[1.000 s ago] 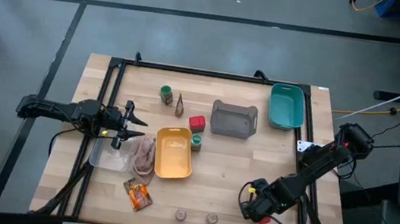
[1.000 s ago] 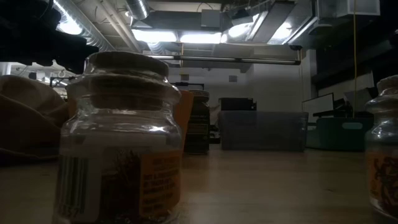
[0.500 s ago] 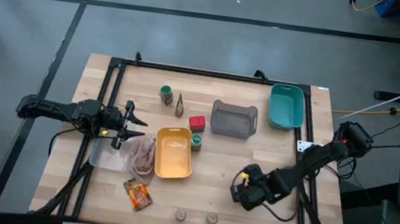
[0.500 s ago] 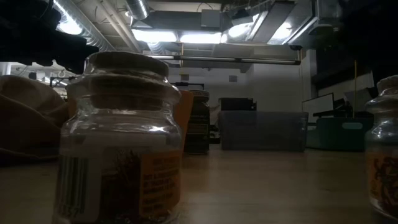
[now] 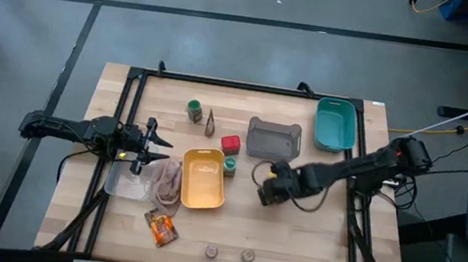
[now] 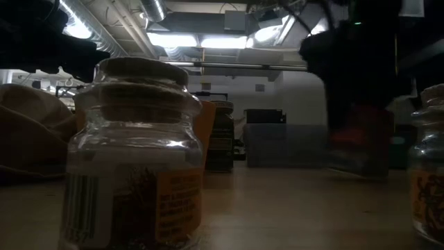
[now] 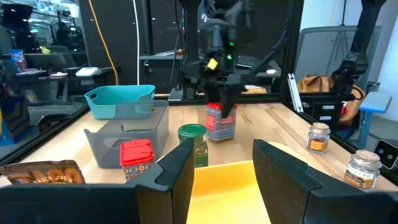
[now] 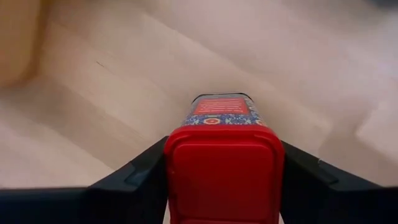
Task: Sort spices by type
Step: Put the bottom red seasoning can into the green bin
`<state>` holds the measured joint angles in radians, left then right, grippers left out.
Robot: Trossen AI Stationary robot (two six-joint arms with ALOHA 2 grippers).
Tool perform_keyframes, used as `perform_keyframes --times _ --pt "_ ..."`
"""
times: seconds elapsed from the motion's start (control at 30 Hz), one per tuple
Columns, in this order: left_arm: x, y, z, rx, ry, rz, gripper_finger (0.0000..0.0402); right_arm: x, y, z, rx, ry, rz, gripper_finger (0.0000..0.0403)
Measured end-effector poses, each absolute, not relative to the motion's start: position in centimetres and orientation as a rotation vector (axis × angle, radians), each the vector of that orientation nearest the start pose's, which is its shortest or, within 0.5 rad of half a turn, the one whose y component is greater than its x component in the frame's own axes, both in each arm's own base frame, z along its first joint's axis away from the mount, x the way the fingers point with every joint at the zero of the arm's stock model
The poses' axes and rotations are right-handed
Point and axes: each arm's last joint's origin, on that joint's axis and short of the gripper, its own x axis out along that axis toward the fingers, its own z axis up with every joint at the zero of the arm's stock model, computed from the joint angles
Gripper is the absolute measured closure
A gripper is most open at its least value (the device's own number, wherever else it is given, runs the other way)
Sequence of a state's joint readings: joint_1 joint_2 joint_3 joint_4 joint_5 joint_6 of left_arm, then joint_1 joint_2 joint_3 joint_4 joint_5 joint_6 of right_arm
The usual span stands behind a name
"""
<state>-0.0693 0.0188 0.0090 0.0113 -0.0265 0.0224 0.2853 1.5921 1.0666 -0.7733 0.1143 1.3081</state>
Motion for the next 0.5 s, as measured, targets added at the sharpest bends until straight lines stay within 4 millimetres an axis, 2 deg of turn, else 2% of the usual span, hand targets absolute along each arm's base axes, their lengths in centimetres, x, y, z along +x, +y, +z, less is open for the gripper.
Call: perform_keyframes --times 0.13,0.27,0.5 --pt "9.8 -0.6 16.6 0.022 -0.002 -0.043 0.0254 29.5 5.8 22.8 0.826 1.154 -0.626 0.0182" --pt "9.8 -0.6 16.6 0.022 -0.003 -0.043 0.0254 30.1 3.9 26.1 0.778 1.169 -0.620 0.0176" --pt "9.8 -0.6 16.6 0.022 -0.002 -0.043 0.0254 28.9 0.5 31.8 0.688 1.234 -0.741 0.0179"
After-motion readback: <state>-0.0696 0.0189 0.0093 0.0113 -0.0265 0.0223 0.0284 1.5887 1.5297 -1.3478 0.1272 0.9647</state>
